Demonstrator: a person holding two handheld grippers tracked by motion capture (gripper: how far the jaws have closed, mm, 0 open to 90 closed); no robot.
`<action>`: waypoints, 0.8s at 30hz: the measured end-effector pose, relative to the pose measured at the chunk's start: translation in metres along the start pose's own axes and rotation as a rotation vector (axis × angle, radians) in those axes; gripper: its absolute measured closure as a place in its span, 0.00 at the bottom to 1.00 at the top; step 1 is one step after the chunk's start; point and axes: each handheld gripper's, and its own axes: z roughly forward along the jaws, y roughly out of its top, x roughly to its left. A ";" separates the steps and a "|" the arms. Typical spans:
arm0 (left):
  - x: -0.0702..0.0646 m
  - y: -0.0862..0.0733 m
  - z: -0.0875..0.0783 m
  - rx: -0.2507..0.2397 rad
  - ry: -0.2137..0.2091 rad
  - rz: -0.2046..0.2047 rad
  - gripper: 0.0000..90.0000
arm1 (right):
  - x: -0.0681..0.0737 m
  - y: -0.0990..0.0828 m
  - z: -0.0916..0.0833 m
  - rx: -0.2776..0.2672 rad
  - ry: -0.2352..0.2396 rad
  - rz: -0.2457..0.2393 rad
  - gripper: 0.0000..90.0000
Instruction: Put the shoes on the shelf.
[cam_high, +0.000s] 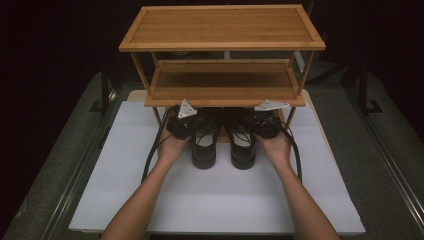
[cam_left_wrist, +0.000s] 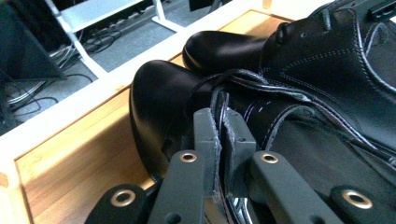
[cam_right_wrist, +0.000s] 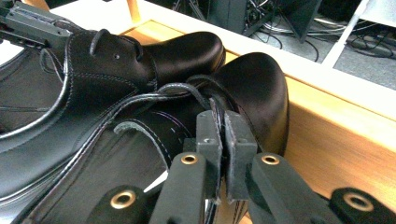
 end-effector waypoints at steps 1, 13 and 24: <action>0.000 0.000 0.000 0.002 -0.009 0.000 0.91 | 0.000 0.000 -0.001 0.002 0.004 0.000 0.94; 0.004 -0.001 -0.023 0.024 -0.095 -0.014 0.53 | 0.003 0.003 -0.023 0.028 0.043 -0.003 0.58; -0.011 -0.022 -0.069 -0.011 -0.145 -0.026 0.26 | 0.012 -0.023 -0.069 0.020 0.090 0.012 0.34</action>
